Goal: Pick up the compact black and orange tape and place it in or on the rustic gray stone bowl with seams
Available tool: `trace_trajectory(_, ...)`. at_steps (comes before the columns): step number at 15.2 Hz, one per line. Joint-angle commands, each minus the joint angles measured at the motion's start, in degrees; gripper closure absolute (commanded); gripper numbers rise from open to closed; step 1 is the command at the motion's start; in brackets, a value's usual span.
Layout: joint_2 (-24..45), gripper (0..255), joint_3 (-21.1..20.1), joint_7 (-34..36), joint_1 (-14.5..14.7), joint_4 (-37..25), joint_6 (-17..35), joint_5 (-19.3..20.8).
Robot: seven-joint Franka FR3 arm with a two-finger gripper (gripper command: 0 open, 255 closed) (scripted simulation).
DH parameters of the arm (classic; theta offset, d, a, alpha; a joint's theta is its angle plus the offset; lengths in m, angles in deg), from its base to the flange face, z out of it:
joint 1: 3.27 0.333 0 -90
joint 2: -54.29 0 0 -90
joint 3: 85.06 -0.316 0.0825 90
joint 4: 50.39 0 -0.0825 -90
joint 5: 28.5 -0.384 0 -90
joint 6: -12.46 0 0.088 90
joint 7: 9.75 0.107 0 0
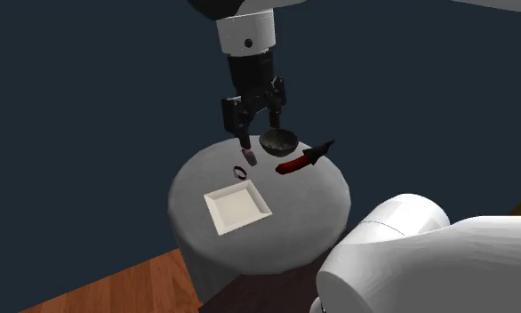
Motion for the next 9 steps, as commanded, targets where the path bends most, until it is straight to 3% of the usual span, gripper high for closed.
trace_trajectory(1,0.00,0,0.00,0.00,0.00,0.00,0.00,0.00)
trace_trajectory(9,15.18,0,-0.74,3.56,-2.93,-1.05,13.04,3.27)
